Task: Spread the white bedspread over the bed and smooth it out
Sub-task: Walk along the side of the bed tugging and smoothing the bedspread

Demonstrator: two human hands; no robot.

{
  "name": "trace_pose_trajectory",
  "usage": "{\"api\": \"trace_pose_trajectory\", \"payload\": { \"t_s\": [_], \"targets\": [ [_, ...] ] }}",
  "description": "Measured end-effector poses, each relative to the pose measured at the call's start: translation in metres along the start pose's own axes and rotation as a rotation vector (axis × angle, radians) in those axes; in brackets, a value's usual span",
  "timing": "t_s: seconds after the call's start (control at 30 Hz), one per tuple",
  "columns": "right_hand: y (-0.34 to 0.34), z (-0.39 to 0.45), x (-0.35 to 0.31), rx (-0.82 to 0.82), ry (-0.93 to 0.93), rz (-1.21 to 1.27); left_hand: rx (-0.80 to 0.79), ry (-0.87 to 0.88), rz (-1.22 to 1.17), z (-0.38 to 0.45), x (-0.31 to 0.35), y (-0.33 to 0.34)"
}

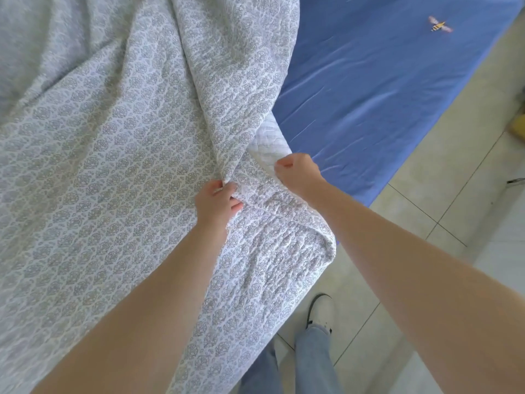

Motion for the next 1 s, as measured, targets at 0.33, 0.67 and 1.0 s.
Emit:
{"api": "trace_pose_trajectory", "payload": {
  "t_s": [0.33, 0.67, 1.0],
  "targets": [
    [-0.057, 0.025, -0.019, 0.088, -0.091, -0.057, -0.231, 0.462, 0.498, -0.02, 0.006, 0.022],
    [-0.153, 0.006, 0.202, 0.455, 0.663, 0.707, -0.298, 0.826, 1.309, -0.056, -0.072, 0.082],
    [-0.138, -0.006, 0.251, 0.294, 0.57, 0.63, -0.172, 0.829, 1.386, -0.053, -0.081, 0.085]
  ]
}}
Point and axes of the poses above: each hand's wrist, its own z-axis towards the middle knuckle, its own y-axis out of the palm, x = y × z, the point moved 8 cm from there along z, towards the middle knuckle, and after that the axes turned 8 degrees about x, right-handed, at the moved point
